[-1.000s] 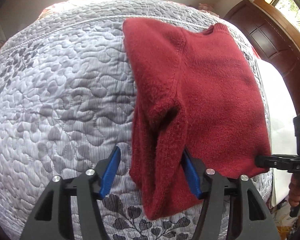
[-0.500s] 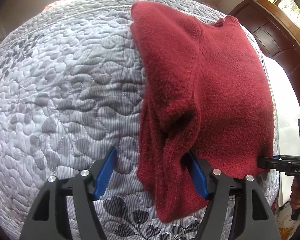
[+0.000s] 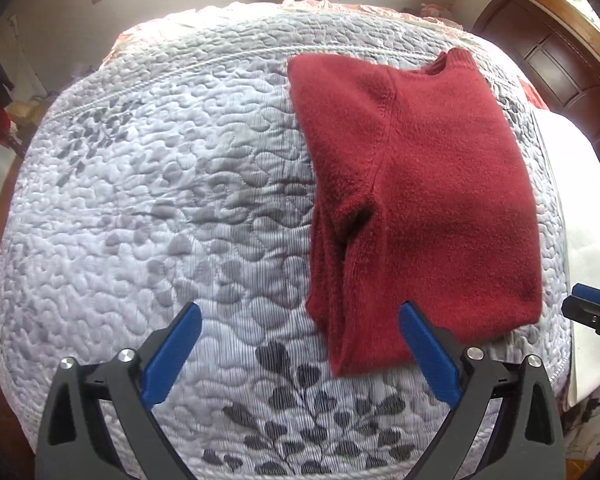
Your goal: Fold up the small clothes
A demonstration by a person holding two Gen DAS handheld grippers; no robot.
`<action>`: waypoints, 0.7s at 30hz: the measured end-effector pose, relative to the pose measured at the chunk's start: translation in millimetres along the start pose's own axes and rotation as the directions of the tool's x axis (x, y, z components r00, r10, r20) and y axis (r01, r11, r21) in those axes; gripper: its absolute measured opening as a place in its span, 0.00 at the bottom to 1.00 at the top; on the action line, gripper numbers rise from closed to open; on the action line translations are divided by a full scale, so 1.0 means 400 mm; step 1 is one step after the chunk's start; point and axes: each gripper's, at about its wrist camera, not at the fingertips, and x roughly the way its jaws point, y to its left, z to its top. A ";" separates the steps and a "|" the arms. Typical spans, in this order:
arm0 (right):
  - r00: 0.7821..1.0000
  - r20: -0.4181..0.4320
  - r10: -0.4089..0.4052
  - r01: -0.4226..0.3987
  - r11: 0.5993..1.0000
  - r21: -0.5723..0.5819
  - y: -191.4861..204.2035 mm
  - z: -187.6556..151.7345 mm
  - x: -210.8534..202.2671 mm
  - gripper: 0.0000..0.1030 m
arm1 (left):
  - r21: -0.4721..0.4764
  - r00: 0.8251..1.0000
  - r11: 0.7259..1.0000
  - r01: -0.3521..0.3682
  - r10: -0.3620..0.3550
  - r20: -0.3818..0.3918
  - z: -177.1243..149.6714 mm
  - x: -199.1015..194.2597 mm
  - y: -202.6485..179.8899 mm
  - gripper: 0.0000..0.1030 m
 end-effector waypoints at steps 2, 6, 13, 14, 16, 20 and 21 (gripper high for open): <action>1.000 0.013 -0.017 0.017 1.000 -0.008 0.013 -0.007 -0.026 0.85 | -0.015 1.000 1.000 -0.009 0.009 0.000 -0.006 -0.030 0.000 0.96; 0.999 0.045 -0.030 0.031 0.999 -0.012 0.039 -0.025 -0.089 0.88 | -0.016 0.999 1.000 -0.025 0.025 0.026 -0.016 -0.097 -0.013 0.96; 0.996 0.072 -0.045 0.046 0.999 -0.012 0.086 -0.065 -0.180 0.90 | -0.002 1.000 1.000 -0.008 0.008 0.024 -0.038 -0.190 -0.043 0.96; 0.996 0.074 -0.044 0.045 0.999 -0.013 0.092 -0.070 -0.191 0.91 | -0.005 1.000 1.000 -0.007 0.007 0.024 -0.041 -0.201 -0.043 0.96; 0.996 0.076 -0.048 0.050 0.999 -0.019 0.105 -0.078 -0.210 0.91 | -0.014 1.000 1.000 -0.007 0.007 0.029 -0.046 -0.225 -0.044 0.96; 0.994 0.090 -0.059 0.063 0.997 -0.039 0.128 -0.091 -0.243 0.91 | -0.021 0.999 1.000 -0.011 0.012 0.045 -0.057 -0.264 -0.045 0.96; 0.994 0.093 -0.060 0.065 0.997 -0.045 0.134 -0.094 -0.250 0.91 | -0.024 0.999 1.000 -0.013 0.014 0.051 -0.059 -0.275 -0.044 0.96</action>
